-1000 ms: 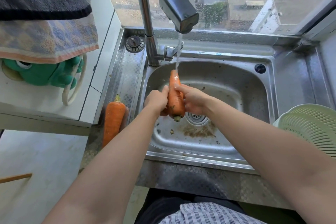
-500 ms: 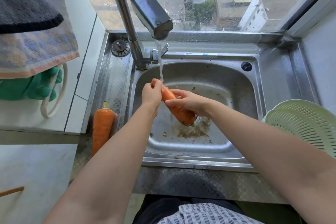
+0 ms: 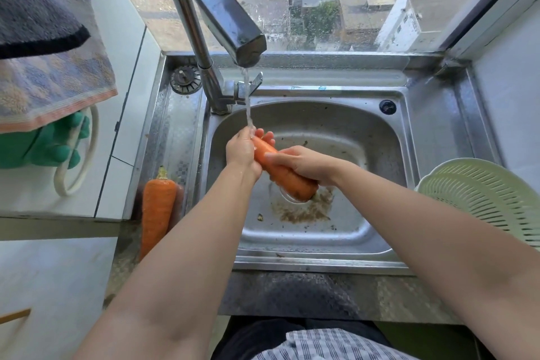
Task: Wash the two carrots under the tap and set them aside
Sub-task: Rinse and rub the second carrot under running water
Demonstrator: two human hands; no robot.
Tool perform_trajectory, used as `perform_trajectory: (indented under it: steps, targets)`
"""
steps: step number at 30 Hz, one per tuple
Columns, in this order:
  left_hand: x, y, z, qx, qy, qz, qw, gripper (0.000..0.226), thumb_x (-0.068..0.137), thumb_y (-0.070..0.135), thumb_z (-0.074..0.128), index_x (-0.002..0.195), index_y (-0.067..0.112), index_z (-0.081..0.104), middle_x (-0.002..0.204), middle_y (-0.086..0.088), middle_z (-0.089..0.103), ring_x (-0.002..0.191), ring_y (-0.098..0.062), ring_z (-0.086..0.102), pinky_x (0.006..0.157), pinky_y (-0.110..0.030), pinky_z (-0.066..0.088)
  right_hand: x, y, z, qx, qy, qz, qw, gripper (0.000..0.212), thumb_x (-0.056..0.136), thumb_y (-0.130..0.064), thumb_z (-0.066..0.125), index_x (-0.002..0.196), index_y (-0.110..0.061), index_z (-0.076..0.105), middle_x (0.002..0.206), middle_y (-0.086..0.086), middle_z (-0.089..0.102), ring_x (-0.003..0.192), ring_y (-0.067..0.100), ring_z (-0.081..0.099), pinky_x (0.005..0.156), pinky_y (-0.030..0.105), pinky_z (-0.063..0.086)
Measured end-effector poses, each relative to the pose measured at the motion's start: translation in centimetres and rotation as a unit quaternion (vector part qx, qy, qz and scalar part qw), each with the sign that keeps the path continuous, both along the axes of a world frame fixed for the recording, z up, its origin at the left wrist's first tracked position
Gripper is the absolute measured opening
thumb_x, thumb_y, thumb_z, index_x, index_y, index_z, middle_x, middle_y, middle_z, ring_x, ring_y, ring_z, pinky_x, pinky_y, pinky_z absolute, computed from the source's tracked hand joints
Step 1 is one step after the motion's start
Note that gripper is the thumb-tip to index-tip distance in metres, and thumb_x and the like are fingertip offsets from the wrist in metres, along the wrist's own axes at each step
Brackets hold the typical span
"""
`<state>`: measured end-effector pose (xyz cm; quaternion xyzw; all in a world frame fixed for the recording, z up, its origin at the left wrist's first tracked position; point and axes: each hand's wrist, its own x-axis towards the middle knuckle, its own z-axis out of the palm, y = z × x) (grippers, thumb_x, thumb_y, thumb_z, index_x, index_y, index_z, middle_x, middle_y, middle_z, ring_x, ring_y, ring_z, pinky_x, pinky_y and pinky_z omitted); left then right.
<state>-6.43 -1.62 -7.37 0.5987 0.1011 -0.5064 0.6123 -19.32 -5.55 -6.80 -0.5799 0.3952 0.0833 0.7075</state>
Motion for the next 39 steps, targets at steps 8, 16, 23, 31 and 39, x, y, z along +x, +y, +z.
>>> perform_trajectory:
  steps: [8, 16, 23, 31, 39]
  targets:
    - [-0.3, 0.1, -0.2, 0.016, -0.03, 0.02, 0.999, 0.034, 0.103, 0.029, 0.043, 0.075, 0.011, 0.048, 0.053, -0.001, 0.05, 0.05, -0.016, 0.049, 0.057, -0.03, 0.047, -0.1, 0.5, 0.5, 0.091, -0.021, 0.011, 0.996, 0.042, 0.1, -0.047, 0.046, 0.122, -0.01, 0.05, 0.091, 0.011, 0.063, 0.073, 0.021, 0.065, 0.067, 0.033, 0.058]
    - [0.1, 0.6, 0.0, -0.018, 0.03, 0.026, 0.999, 0.031, 0.101, 0.036, 0.045, 0.083, 0.011, 0.048, 0.062, -0.003, 0.049, 0.048, -0.016, 0.052, 0.054, -0.028, 0.051, 0.4, 0.9, 0.2, 0.07, -0.038, 0.012, 0.997, 0.052, 0.099, -0.053, 0.043, 0.11, -0.003, 0.055, 0.085, 0.01, 0.063, 0.068, 0.018, 0.064, 0.065, 0.032, 0.057]
    - [0.4, 0.8, 0.1, -0.036, 0.046, 0.092, 0.994, 0.042, 0.101, 0.046, 0.043, 0.073, 0.014, 0.047, 0.049, 0.001, 0.045, 0.037, -0.012, 0.044, 0.045, -0.024, 0.046, 0.8, 0.6, 1.2, 0.165, -0.015, 0.003, 0.986, 0.064, 0.099, -0.06, 0.029, 0.108, -0.002, 0.055, 0.085, 0.015, 0.066, 0.068, 0.022, 0.066, 0.065, 0.034, 0.06]
    - [-0.6, 0.8, -0.7, -0.026, -0.1, -0.017, 0.994, 0.008, 0.101, 0.017, 0.049, 0.102, 0.009, 0.049, 0.081, -0.005, 0.056, 0.064, -0.013, 0.06, 0.065, -0.029, 0.055, 0.4, 0.0, -0.2, 0.138, -0.024, -0.045, 0.989, 0.065, 0.099, -0.059, 0.031, 0.111, 0.0, 0.054, 0.08, 0.014, 0.067, 0.067, 0.025, 0.066, 0.065, 0.037, 0.058]
    - [0.5, -0.1, -0.2, 0.021, -0.113, 0.101, 0.988, 0.03, 0.105, 0.03, 0.031, 0.09, 0.01, 0.047, 0.07, -0.006, 0.051, 0.056, -0.02, 0.054, 0.056, -0.029, 0.049, 0.7, 0.3, 0.0, 0.021, -0.036, 0.0, 0.999, 0.054, 0.093, -0.049, 0.059, 0.123, -0.005, 0.052, 0.102, 0.017, 0.069, 0.086, 0.022, 0.068, 0.087, 0.047, 0.057]
